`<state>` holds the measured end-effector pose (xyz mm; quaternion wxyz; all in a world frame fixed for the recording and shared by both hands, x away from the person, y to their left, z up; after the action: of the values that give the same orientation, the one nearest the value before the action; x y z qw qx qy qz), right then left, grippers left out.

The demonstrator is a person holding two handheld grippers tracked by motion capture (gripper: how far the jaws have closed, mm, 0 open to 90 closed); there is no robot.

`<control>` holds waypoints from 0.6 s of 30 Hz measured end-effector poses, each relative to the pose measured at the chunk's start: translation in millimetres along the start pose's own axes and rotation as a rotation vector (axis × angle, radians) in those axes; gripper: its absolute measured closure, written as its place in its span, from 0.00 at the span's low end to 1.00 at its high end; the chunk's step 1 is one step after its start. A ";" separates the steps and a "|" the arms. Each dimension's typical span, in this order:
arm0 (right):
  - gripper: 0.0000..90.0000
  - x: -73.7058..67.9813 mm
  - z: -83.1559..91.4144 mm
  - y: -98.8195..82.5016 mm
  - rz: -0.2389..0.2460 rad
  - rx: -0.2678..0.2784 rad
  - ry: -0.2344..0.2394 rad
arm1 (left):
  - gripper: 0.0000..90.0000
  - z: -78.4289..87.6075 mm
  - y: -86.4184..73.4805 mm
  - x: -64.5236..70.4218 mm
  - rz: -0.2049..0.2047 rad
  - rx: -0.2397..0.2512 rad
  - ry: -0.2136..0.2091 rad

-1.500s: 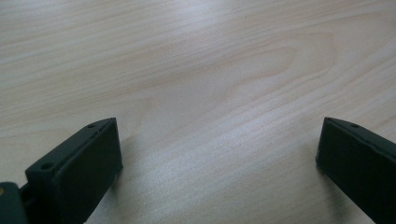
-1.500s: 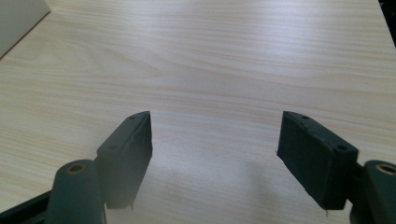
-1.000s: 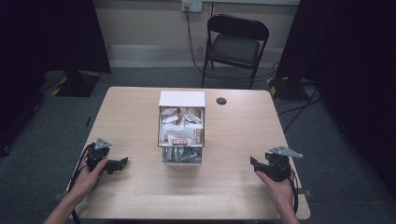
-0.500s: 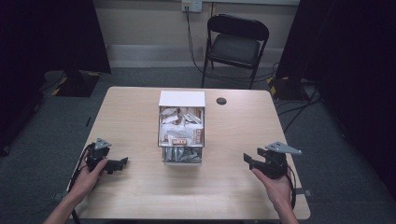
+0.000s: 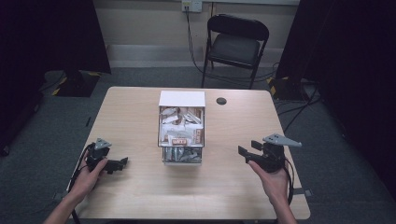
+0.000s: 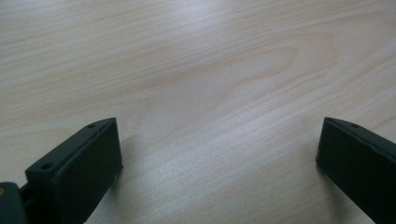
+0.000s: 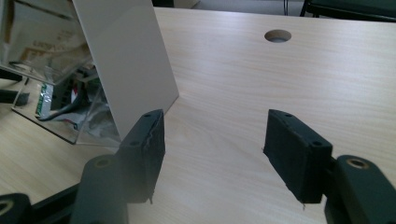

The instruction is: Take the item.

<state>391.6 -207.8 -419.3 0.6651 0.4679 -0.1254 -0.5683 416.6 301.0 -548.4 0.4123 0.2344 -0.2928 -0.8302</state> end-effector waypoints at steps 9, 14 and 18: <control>0.40 -15.5 5.8 18.3 0.005 0.024 0.043 | 0.00 0.0 0.0 0.0 0.000 0.000 0.000; 0.39 -22.8 8.2 27.6 0.010 0.034 0.076 | 0.00 0.0 0.0 0.0 0.000 0.000 0.000; 0.39 -28.9 11.9 35.8 0.018 0.045 0.097 | 0.00 0.0 0.0 0.0 -0.001 0.000 0.000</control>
<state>396.8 -191.2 -375.1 0.6647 0.5087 -0.1099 -0.5361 416.6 301.1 -548.4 0.4120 0.2343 -0.2926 -0.8305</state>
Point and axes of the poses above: each handheld gripper's, and its own axes: z roughly backward along the jaws, y roughly out of its top, x roughly to its right, the point moved 5 cm from there along -z, roughly forward along the jaws, and after that the axes turned 15 degrees about -z, right-handed, at the moved point
